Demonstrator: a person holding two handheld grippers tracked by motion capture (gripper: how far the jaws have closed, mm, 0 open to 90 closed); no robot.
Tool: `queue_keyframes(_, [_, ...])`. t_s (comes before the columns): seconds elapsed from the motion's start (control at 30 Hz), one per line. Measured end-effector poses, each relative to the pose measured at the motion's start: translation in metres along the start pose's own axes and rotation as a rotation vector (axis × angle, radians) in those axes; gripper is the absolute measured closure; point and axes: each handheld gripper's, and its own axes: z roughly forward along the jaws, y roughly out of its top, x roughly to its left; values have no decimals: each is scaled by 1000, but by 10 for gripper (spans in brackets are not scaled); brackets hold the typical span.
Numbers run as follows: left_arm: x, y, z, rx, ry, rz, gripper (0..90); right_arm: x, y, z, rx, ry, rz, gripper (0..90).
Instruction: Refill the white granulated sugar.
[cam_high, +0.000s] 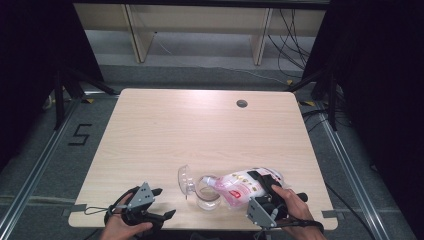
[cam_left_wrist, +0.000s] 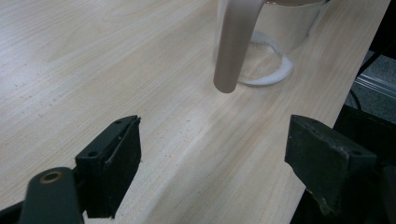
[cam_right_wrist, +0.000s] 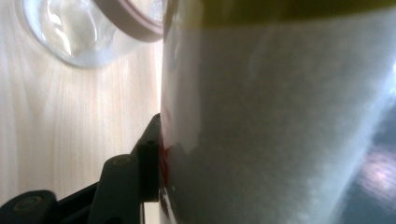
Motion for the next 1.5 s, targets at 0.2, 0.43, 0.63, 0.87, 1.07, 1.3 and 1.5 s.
queue_keyframes(0.2, [-2, 0, 0, -6, -10, -12, 182, 0, 2, 1, 4, -14, -77, 484])
queue_keyframes(0.43, [-1, 0, 0, -1, -10, -11, 182, 4, 2, 2, 30, -30, -122, 484])
queue_keyframes(0.63, [-2, 0, 1, -17, -12, -26, 182, 6, 5, 3, 95, -48, -260, 485])
queue_keyframes(0.87, [-2, 0, 1, -8, -21, -25, 182, 7, 7, 4, 105, -52, -320, 487])
queue_keyframes(1.07, [-2, -1, 2, -13, -23, -27, 182, 8, 6, 4, 123, -49, -317, 489])
queue_keyframes(1.3, [-2, 0, 2, -12, -24, -27, 182, 7, 6, 5, 144, -60, -400, 490])
queue_keyframes(1.5, [-2, 0, 2, -11, -24, -25, 182, 3, 10, 5, 170, -89, -483, 492])
